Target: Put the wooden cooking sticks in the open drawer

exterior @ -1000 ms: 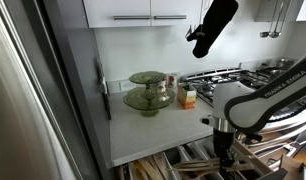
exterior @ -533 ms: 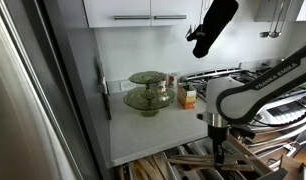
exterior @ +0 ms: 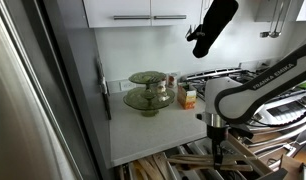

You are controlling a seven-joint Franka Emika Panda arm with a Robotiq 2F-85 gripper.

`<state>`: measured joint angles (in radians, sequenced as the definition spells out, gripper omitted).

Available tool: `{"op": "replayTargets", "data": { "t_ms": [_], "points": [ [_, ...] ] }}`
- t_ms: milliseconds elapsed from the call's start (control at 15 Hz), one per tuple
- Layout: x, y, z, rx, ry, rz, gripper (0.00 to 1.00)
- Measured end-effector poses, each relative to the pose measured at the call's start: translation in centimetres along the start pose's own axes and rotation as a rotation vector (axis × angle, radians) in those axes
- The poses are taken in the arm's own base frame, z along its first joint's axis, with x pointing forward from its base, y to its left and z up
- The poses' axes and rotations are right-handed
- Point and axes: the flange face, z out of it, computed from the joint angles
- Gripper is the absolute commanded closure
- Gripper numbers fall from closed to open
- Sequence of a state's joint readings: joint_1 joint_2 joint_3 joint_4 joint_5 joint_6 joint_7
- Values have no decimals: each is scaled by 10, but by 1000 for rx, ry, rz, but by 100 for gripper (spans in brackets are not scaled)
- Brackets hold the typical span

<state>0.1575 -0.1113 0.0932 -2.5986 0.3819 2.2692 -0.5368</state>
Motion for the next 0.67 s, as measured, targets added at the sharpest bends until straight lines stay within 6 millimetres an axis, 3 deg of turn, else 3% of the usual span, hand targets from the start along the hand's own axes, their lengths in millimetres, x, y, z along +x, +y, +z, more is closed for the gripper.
{"op": "replayTargets", "data": {
  "t_ms": [667],
  "points": [
    [21,8,27,-8,67,179,94]
  ]
}}
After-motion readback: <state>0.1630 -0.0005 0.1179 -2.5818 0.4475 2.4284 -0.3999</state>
